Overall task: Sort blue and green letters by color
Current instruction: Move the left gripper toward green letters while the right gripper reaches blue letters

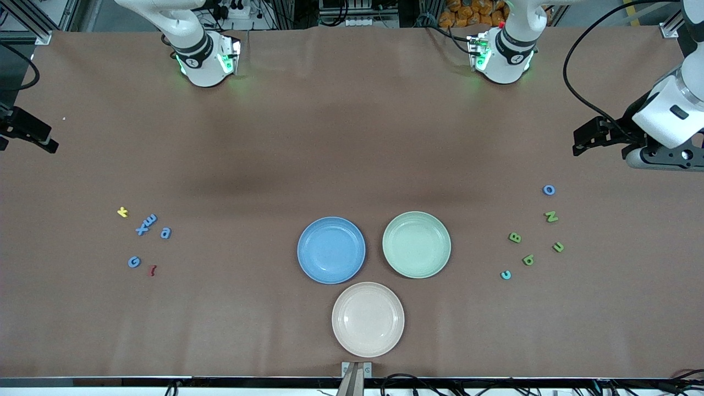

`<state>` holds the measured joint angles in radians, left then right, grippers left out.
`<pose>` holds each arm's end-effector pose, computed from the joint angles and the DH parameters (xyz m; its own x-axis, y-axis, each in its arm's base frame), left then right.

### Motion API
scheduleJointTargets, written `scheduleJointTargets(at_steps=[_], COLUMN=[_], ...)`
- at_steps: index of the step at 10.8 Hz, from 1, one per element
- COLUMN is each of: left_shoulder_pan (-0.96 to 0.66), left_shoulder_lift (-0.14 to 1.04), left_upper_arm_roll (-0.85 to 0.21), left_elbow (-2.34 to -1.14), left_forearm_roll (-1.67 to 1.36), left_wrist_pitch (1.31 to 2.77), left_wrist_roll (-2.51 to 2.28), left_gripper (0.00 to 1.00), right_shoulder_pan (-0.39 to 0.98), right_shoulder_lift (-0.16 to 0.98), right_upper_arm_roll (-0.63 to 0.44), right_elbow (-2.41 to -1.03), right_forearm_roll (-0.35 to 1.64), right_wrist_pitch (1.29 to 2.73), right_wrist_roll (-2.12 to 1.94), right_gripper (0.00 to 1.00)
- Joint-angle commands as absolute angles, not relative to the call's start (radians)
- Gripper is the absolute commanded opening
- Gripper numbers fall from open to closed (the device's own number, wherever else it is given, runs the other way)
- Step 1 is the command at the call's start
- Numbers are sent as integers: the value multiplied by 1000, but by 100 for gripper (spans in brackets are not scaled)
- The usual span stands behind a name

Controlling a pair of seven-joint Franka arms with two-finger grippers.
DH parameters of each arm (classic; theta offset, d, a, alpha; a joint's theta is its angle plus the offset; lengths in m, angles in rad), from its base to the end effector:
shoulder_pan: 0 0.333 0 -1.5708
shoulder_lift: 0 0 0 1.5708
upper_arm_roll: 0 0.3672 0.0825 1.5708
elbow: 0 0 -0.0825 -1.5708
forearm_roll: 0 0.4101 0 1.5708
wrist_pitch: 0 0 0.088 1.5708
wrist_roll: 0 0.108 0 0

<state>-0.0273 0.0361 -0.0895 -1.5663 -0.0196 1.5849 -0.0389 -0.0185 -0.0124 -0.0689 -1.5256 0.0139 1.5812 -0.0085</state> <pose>0.5901 -0.0703 0.6571 0.9968 -0.0775 -0.0182 -0.0771 -0.9968 0.0221 0.5757 -0.0493 0.7054 0.9946 -0.0788 0.0680 -0.0780 -0.9969 -0.0142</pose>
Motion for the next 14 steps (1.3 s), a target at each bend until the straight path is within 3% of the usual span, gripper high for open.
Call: scheduleJointTargets(at_steps=[1,9,12,14], left_shoulder_pan=[-25,-23,9,63], left_shoulder_lift=[35,119,228,244], left_upper_arm_roll=[-94,-95,-95,-95], left_elbow=[-1557,-1559,-1574,-1685], left_forearm_roll=[0,2,2,2], left_wrist_pitch=[1582,1655,1768,1926], left_wrist_roll=[-25,-43,-41,26], left_gripper=[100,100,100,100], right_shoulder_pan=[-32,-15,-14,-15], right_shoulder_lift=[-11,60,95,133], right_upper_arm_roll=[-57,-57,-55,-57], right_elbow=[-1508,-1601,-1699,-1793], right_forearm_roll=[15,12,14,14], right_wrist_pitch=[1548,1620,1753,1904], right_wrist_roll=[-18,-11,-9,-11], right_gripper=[100,100,100,100])
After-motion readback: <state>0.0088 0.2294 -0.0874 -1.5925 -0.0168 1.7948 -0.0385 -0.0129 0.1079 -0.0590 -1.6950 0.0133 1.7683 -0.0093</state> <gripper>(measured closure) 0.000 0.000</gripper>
